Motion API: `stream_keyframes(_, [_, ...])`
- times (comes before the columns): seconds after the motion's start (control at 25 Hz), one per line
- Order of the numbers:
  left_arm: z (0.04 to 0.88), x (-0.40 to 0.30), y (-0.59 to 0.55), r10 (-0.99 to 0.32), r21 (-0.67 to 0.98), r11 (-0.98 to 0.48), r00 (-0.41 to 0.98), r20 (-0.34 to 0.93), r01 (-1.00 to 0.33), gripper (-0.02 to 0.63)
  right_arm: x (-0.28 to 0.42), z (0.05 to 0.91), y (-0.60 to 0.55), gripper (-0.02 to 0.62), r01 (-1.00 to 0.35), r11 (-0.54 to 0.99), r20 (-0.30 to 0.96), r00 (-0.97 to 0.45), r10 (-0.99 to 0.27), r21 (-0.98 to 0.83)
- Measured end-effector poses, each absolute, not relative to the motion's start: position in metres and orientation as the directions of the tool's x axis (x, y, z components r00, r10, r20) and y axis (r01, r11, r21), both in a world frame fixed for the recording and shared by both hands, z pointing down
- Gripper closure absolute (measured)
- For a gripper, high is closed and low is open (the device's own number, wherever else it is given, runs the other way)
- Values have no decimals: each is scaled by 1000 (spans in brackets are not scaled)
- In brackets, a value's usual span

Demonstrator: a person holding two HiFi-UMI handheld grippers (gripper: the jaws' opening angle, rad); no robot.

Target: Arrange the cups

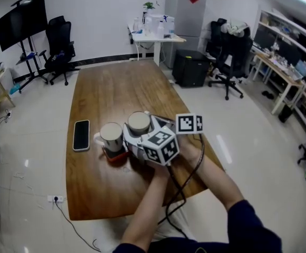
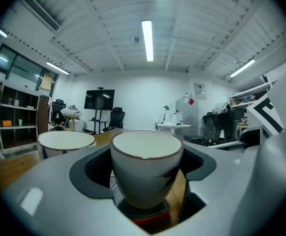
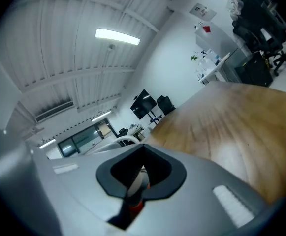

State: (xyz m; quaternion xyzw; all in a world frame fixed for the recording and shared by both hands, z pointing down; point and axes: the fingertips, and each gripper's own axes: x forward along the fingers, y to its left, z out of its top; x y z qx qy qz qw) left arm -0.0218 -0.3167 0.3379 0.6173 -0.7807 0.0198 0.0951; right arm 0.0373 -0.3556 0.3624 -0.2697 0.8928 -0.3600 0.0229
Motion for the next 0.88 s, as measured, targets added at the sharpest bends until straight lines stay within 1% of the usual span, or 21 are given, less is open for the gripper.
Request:
stream_keyframes(0.24, [352, -29, -320, -899, -49, 366, -366, 240, -929, 201, 28, 361, -377, 588, -502, 646, 190, -850, -492, -576])
stream_keyframes(0.36, [352, -32, -316, -881, -54, 411, -411, 235, -910, 201, 22, 364, -378, 588, -488, 648, 208, -862, -462, -584])
stream_keyframes(0.48, [349, -34, -309, -867, -56, 434, -434, 245, -899, 202, 14, 361, -377, 588, -472, 709, 206, -878, -432, -524])
stream_keyframes(0.6, [353, -32, -304, -873, -38, 422, -418, 251, -906, 208, 10, 355, -373, 588, -454, 762, 177, -889, -422, -463])
stream_keyframes(0.88, [353, -17, -292, -914, 29, 293, -271, 303, -956, 206, 8, 351, -370, 588, -428, 787, 136, -900, -413, -445])
